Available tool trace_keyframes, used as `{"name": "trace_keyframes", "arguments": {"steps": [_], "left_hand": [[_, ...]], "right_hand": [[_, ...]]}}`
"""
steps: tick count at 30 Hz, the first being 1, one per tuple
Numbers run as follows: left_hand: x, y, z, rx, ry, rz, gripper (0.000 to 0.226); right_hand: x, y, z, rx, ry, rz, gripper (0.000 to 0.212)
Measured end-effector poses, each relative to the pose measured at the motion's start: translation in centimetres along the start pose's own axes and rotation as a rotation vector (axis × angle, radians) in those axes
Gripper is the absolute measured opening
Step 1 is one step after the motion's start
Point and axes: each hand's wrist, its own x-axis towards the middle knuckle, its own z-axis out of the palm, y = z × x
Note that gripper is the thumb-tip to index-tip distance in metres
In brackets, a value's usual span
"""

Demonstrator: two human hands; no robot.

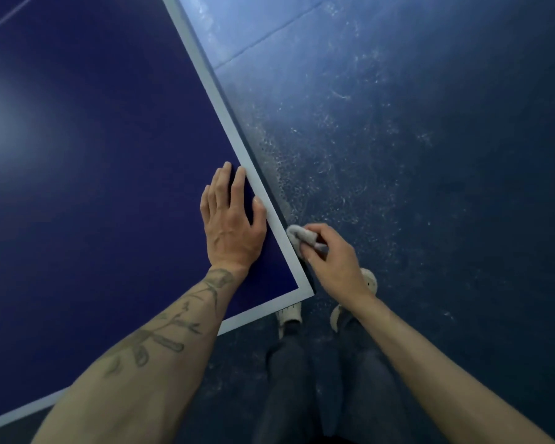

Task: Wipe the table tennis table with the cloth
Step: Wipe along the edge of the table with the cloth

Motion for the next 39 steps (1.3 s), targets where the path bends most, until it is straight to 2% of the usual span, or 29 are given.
{"name": "trace_keyframes", "arguments": {"steps": [5, 13, 18, 21, 28, 30, 36, 39], "left_hand": [[0.1, -0.2, 0.2, 0.007, 0.003, -0.003, 0.057], [0.4, 0.5, -0.3, 0.079, -0.039, -0.064, 0.065], [0.7, 0.7, -0.3, 0.077, -0.019, -0.083, 0.06], [1.9, 0.9, -0.3, 0.058, 0.011, -0.115, 0.054], [9.7, -0.9, -1.3, 0.037, 0.01, -0.233, 0.049], [12.2, -1.8, -1.4, 0.039, 0.0, -0.258, 0.049], [17.9, -3.7, -0.8, 0.08, -0.007, -0.279, 0.052], [20.9, -4.0, -0.6, 0.079, 0.022, -0.302, 0.051]], "right_hand": [[7.7, -3.4, 1.5, 0.032, -0.023, -0.101, 0.019], [1.0, 0.1, -0.8, -0.034, -0.091, 0.022, 0.021], [9.0, -4.4, 1.4, -0.021, -0.07, -0.022, 0.015], [14.0, -7.6, 2.4, 0.016, -0.046, 0.013, 0.016], [11.2, -7.7, 1.1, -0.031, -0.131, 0.117, 0.012], [12.9, -8.4, 1.4, -0.032, -0.133, 0.145, 0.012], [23.7, -14.0, 4.6, -0.012, -0.056, 0.021, 0.015], [24.1, -14.2, 4.2, -0.03, -0.1, 0.025, 0.016]]}}
